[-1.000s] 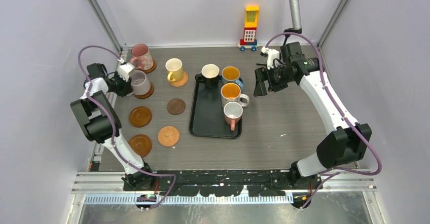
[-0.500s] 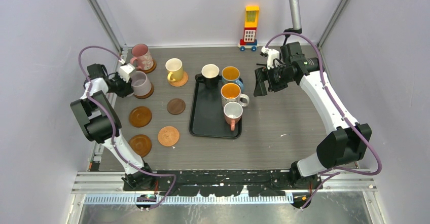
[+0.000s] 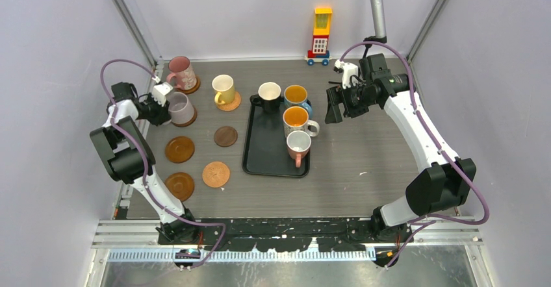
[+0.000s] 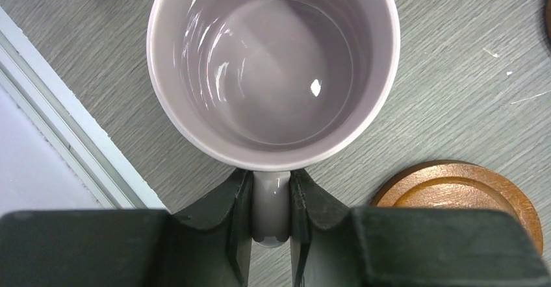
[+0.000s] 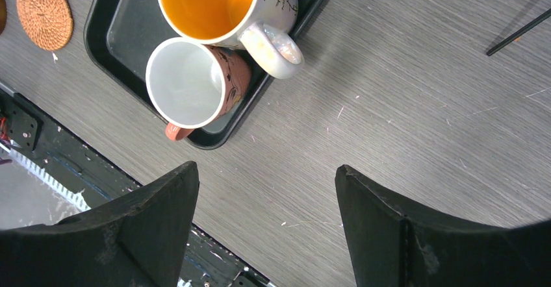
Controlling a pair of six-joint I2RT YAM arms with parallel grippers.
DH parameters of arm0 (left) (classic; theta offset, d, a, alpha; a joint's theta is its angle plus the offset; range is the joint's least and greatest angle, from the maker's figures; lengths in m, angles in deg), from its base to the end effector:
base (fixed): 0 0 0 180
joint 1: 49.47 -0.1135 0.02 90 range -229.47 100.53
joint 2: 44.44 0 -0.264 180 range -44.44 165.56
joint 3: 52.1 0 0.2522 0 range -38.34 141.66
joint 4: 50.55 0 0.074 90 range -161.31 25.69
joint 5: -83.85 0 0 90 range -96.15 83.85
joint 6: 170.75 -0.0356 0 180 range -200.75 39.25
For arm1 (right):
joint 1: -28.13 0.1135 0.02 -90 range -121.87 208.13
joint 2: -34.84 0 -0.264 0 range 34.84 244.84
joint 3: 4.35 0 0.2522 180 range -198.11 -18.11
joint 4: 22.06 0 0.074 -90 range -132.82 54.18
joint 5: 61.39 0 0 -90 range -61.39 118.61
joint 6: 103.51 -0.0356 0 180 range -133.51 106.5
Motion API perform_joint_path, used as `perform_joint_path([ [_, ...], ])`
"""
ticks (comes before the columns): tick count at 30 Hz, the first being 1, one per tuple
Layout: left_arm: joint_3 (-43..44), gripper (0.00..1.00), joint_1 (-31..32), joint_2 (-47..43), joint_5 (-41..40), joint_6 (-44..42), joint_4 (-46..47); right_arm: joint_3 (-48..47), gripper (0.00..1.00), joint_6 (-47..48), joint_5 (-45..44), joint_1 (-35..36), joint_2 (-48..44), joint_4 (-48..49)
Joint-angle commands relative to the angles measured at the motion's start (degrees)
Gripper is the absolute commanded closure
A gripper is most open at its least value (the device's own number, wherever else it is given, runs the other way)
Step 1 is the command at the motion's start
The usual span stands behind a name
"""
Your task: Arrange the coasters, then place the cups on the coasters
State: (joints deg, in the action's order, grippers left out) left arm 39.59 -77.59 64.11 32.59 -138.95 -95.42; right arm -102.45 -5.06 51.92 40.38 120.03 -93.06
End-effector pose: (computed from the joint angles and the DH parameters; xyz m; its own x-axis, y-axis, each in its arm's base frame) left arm 0.3576 0.1658 0.2010 -0.4996 0.4846 -0.7180 0.6042 0.7889 0.1121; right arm 0.2903 0.0774 0.3423 -0.7619 -0.3035 -0.5722 -0.5168 0.8174 0.2546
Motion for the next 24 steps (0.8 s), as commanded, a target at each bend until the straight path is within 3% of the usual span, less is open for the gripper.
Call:
perform_joint_path([
  [1,2.38,0.70,-0.73,-1.96,0.90,-1.32,-1.75,-0.51,0.19,-0.10,0.95,-0.10,-2.04,0.44],
  [7,3.10,0.56,-0.81,-2.70,0.30,0.03,-1.93,-0.69,0.19,-0.14,1.13,-0.13,-2.00,0.39],
  [15,4.88,0.46,-1.07,-7.67,-0.52,5.11,-4.13,-1.01,0.19,0.24,1.43,-0.13,-2.15,0.79],
  [18,5.14,0.27,-1.10,-11.18,-1.73,10.58,-2.39,-1.01,0.19,0.40,1.50,-0.13,-2.39,0.97],
  [24,11.64,0.11,1.10,-15.23,-3.09,19.73,-7.51,-1.27,0.18,0.86,1.84,-0.15,-2.20,1.63],
])
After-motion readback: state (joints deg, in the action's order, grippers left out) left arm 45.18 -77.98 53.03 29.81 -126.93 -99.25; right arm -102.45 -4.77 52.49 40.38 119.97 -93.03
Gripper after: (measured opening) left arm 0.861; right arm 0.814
